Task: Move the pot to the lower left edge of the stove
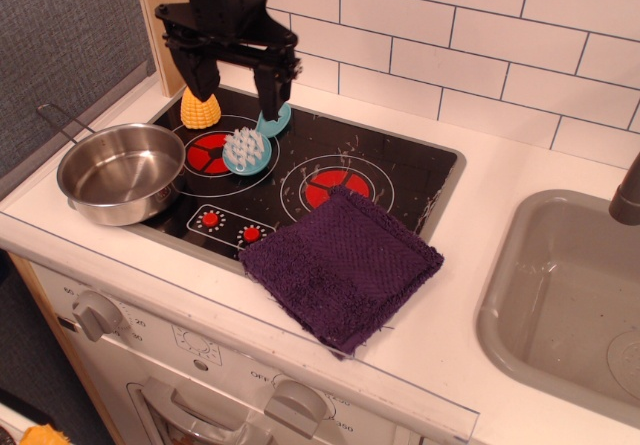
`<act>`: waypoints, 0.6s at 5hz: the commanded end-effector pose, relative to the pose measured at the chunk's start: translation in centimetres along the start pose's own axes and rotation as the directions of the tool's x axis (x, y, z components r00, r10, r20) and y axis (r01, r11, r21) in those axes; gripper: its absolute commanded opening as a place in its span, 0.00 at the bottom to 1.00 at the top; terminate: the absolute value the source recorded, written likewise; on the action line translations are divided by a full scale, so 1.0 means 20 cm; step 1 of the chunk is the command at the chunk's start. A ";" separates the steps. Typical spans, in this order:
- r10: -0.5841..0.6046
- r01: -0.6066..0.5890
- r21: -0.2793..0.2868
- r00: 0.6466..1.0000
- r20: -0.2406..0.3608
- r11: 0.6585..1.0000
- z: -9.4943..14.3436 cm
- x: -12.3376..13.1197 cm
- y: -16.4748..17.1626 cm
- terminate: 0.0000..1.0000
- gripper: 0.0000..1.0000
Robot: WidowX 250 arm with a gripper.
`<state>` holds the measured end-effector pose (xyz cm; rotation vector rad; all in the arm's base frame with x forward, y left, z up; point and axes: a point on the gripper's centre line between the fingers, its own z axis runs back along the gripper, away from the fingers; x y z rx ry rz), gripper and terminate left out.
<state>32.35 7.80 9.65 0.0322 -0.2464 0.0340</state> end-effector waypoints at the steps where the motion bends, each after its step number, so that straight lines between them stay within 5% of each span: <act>1: -0.013 0.013 0.015 1.000 0.011 1.000 0.08 -0.04 0.01 0.00 1.00; 2: -0.013 0.013 0.015 1.000 0.011 1.000 0.08 -0.04 0.01 0.00 1.00; 3: -0.013 0.013 0.015 1.000 0.011 1.000 0.08 -0.04 0.01 1.00 1.00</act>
